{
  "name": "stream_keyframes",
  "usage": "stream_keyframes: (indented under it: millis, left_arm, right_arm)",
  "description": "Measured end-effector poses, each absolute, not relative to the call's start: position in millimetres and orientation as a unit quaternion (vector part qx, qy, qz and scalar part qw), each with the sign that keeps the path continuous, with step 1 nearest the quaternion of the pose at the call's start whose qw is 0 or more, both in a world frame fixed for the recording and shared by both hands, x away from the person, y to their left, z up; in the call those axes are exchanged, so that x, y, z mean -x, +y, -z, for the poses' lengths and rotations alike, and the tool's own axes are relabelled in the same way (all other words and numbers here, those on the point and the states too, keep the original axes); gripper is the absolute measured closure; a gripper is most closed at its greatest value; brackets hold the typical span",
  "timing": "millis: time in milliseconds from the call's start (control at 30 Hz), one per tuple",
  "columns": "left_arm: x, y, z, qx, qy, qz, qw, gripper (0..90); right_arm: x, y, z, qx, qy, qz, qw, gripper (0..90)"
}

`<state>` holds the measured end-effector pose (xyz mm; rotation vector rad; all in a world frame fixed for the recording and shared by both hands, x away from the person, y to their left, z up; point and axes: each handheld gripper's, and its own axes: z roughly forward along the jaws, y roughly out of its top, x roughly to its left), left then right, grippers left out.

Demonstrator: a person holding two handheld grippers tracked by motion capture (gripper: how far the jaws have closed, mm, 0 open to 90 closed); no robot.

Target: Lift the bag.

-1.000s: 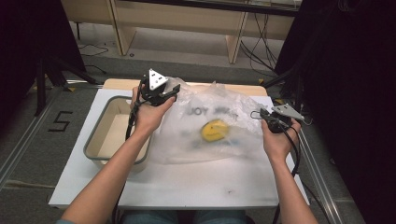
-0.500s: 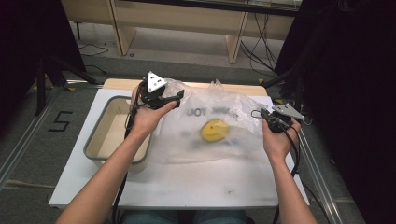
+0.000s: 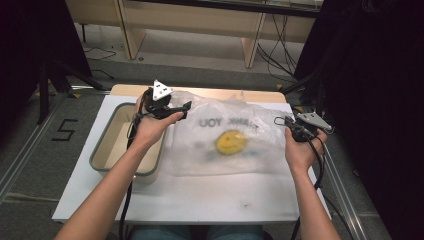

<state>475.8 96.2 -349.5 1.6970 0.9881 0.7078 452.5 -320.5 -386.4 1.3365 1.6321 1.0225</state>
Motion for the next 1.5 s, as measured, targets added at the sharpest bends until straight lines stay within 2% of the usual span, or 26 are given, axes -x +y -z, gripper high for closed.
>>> stream_keyframes:
  millis: [300, 333, 433, 533, 700, 1167, 1500]
  left_arm:
    - [-476, 103, 351, -0.698, 0.417, -0.296, 0.502, 25.3]
    - [-475, 103, 351, -0.697, 0.417, -0.296, 0.503, 24.9]
    - [-472, 102, 349, -0.694, 0.417, -0.297, 0.507, 24.8]
    - [-470, 105, 348, -0.694, 0.416, -0.297, 0.507, 25.0]
    - [-469, 106, 349, -0.693, 0.419, -0.297, 0.505, 25.1]
    - [-463, 103, 354, -0.704, 0.412, -0.292, 0.499, 25.3]
    - [-445, 107, 360, -0.710, 0.407, -0.282, 0.501, 25.3]
  right_arm:
    - [-454, -324, 390, -0.525, 0.646, -0.401, 0.383, 89.5]
    - [-455, -323, 390, -0.523, 0.647, -0.405, 0.379, 87.0]
    - [-455, -322, 390, -0.519, 0.644, -0.414, 0.380, 70.7]
    - [-453, -324, 388, -0.510, 0.644, -0.427, 0.378, 59.5]
    - [-449, -329, 384, -0.507, 0.636, -0.448, 0.372, 47.3]
    - [-438, -328, 380, -0.493, 0.649, -0.468, 0.342, 35.3]
    - [-416, -333, 376, -0.477, 0.669, -0.470, 0.322, 31.9]
